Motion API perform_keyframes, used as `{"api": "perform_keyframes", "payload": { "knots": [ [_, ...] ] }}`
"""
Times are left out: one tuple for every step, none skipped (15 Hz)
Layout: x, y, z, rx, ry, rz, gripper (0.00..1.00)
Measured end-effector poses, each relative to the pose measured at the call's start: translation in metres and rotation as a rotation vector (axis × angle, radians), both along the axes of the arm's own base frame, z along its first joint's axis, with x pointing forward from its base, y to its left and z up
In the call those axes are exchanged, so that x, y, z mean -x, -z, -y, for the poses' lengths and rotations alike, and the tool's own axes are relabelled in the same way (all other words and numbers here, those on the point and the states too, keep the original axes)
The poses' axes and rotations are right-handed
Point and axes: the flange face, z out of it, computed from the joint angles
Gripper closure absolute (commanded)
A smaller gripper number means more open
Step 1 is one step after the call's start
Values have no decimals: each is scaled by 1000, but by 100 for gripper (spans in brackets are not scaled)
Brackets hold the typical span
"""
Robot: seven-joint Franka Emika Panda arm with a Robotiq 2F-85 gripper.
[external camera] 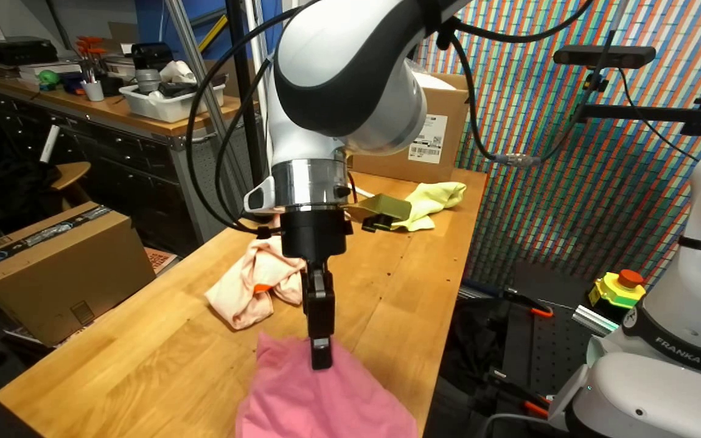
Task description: Separate the things on the heap
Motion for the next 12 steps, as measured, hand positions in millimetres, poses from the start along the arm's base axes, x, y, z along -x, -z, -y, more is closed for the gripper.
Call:
{"api": "perform_keyframes", "payload": {
  "knots": [
    [0,2,-2,-3,-1,-4,91],
    [-1,4,-5,-4,-1,-9,91],
    [-2,6,-6,-1,6,-13,91],
    [-4,8,-7,2,16,-21,91],
    [-6,10,-8,5,25,-28,91],
    [-8,12,-10,6,35,-35,91],
    [-10,13,-11,5,43,-40,91],
    [-12,13,-12,3,50,-44,91],
    [-14,14,-13,1,55,-46,66],
    [-16,14,-15,0,57,-48,65],
    [-17,14,-16,-2,57,-48,60],
    [-18,15,-17,-3,56,-49,52]
  ]
}}
